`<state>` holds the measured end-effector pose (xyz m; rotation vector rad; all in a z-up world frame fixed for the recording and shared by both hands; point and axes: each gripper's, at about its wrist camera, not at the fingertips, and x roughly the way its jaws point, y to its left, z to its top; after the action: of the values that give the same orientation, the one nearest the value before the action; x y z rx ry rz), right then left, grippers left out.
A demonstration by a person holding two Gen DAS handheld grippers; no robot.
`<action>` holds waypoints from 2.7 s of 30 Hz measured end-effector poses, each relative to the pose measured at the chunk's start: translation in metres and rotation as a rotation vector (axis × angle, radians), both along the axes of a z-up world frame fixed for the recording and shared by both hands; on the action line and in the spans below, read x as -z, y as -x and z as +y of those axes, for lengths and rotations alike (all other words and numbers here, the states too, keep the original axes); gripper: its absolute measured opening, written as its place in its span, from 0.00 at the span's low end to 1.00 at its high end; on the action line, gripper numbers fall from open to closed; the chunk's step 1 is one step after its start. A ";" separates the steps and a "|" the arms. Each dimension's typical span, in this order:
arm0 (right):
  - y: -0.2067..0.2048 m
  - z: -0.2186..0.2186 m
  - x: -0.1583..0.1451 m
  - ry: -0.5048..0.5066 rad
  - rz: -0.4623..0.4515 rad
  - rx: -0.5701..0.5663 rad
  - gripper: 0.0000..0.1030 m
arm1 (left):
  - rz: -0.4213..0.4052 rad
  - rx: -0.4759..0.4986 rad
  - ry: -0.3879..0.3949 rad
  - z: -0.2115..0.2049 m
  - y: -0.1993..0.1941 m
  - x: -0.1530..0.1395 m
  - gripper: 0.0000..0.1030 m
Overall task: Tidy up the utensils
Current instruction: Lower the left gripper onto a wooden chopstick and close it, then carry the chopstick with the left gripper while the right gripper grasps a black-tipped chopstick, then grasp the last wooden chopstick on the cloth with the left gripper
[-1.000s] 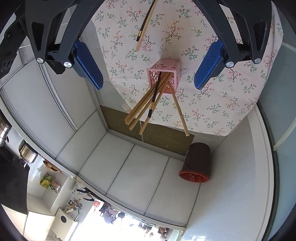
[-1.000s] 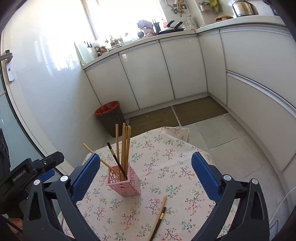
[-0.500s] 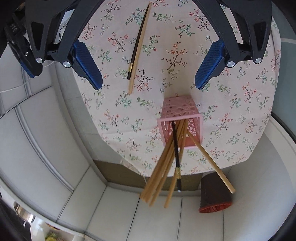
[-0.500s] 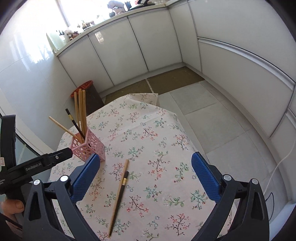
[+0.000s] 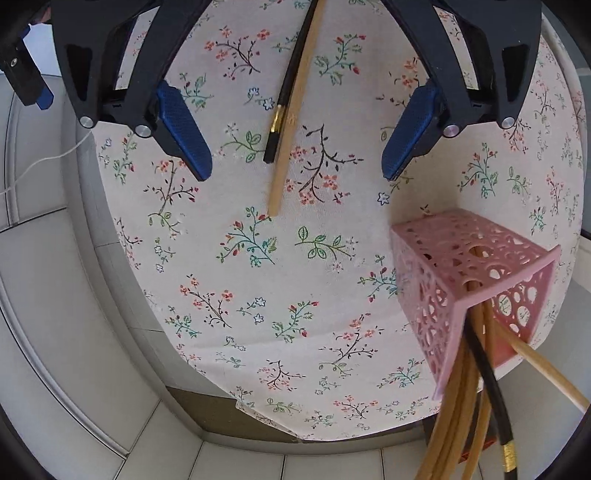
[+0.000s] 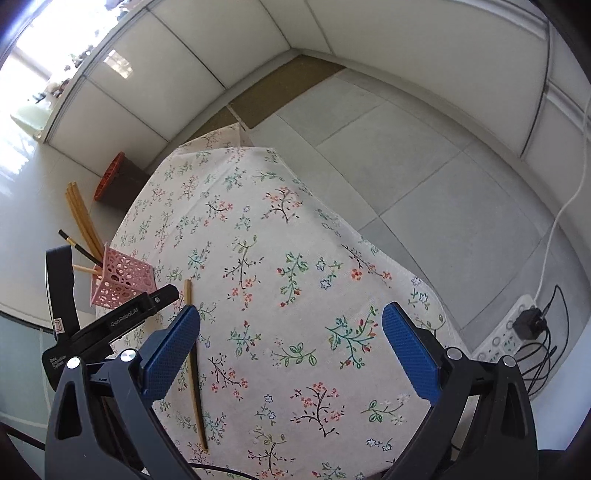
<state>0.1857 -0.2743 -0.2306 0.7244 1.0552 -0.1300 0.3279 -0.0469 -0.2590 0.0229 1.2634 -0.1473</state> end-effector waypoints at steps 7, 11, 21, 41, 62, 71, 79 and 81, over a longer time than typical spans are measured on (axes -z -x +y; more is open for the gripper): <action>0.002 -0.010 0.008 -0.040 0.028 0.036 0.93 | 0.028 0.000 0.006 -0.007 -0.014 0.021 0.43; -0.003 -0.004 0.011 -0.036 0.039 0.007 0.93 | -0.011 0.004 -0.041 -0.004 -0.016 0.023 0.19; -0.017 0.034 0.012 0.050 0.046 -0.122 0.93 | -0.036 0.004 -0.051 0.022 0.000 0.012 0.07; -0.077 0.166 0.048 0.250 0.150 -0.383 0.93 | -0.298 -0.011 0.025 0.080 0.091 -0.101 0.07; -0.061 0.203 0.019 0.296 0.060 -0.459 0.07 | -0.427 -0.065 0.008 0.115 0.131 -0.142 0.07; -0.006 0.174 -0.072 0.267 -0.205 -0.447 0.07 | -0.494 -0.064 0.070 0.125 0.147 -0.175 0.07; 0.009 0.150 -0.105 0.235 -0.281 -0.447 0.07 | -0.279 -0.144 0.115 0.153 0.101 -0.137 0.20; 0.011 0.150 -0.106 0.224 -0.287 -0.448 0.07 | -0.124 -0.221 0.127 0.174 0.071 -0.091 0.27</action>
<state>0.1750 -0.1247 -0.1246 0.2811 0.8862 0.2331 0.2572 0.1272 -0.1677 -0.2135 1.1222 -0.0341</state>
